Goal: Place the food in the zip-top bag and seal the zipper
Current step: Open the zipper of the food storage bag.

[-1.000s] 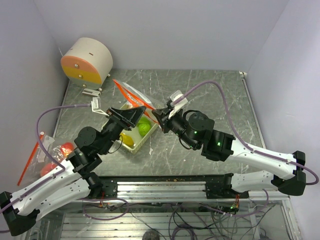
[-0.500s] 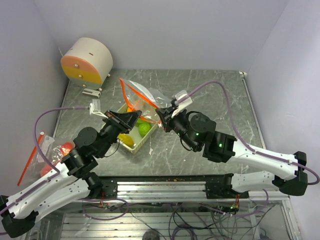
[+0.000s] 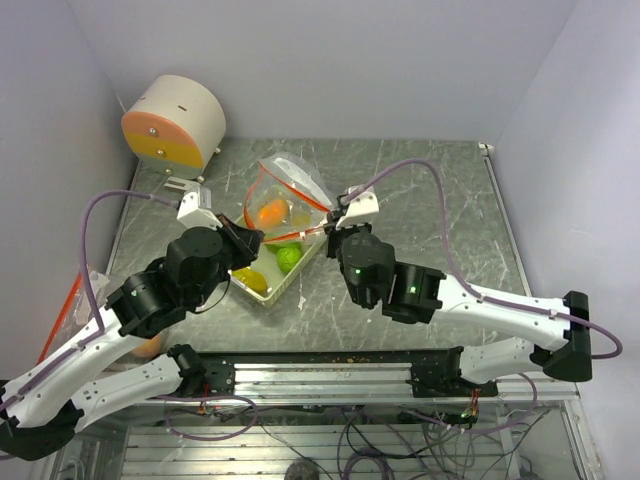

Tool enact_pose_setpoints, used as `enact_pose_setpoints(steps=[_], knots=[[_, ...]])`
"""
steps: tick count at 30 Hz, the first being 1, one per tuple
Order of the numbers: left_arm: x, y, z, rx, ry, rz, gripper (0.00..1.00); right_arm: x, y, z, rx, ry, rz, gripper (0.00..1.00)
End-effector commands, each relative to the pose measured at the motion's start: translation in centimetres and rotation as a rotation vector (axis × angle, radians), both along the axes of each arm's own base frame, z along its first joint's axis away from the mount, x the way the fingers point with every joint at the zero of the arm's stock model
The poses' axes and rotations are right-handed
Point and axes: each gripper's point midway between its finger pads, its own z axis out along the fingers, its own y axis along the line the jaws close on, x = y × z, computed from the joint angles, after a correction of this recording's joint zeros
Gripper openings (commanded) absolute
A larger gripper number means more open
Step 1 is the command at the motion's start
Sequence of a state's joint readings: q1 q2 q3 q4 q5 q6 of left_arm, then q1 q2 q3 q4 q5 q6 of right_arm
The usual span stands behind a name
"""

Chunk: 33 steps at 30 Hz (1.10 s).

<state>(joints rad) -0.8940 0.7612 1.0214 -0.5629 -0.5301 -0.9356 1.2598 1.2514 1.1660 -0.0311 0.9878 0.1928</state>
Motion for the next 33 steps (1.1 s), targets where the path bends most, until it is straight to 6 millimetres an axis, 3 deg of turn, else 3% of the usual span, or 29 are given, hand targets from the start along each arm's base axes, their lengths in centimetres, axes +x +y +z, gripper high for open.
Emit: enact_pose_setpoints(steps=[1, 3, 5, 6, 9, 14, 17, 22, 26, 33], knots=[[-0.7, 7.3, -2.3, 0.236, 0.035, 0.208, 0.07, 1.0, -7.8, 1.5, -0.044, -0.033, -0.362, 0.07], [-0.9, 7.5, -1.9, 0.223, 0.007, 0.202, 0.07, 0.8, -6.4, 1.9, -0.017, -0.035, -0.237, 0.14], [-0.9, 7.1, -1.3, 0.203, -0.022, 0.179, 0.07, -0.1, -3.3, 2.9, 0.034, -0.072, -0.004, 0.28], [-0.9, 6.9, -1.0, 0.194, -0.032, 0.168, 0.07, -1.3, -1.1, 3.9, 0.069, -0.103, 0.168, 0.36], [-0.6, 5.8, -0.6, 0.178, -0.049, 0.129, 0.07, -4.0, 3.3, 5.7, 0.084, -0.158, 0.458, 0.53], [-0.2, 3.5, -0.3, 0.161, -0.065, 0.052, 0.07, -4.4, 8.8, 4.5, -0.034, -0.102, 0.610, 0.60], [-0.1, 3.0, 0.0, 0.157, -0.070, 0.037, 0.07, -3.4, 9.9, 3.6, -0.037, -0.071, 0.568, 0.60], [-0.1, 3.4, 0.5, 0.158, -0.090, 0.044, 0.07, -1.9, 9.8, 3.0, -0.044, -0.046, 0.470, 0.63], [-0.3, 3.5, 0.8, 0.152, -0.102, 0.041, 0.07, -0.9, 9.3, 2.4, -0.052, -0.038, 0.394, 0.78], [-0.7, 3.2, 1.0, 0.132, -0.113, 0.006, 0.07, 0.2, 10.3, 1.6, -0.055, -0.041, 0.388, 0.82]])
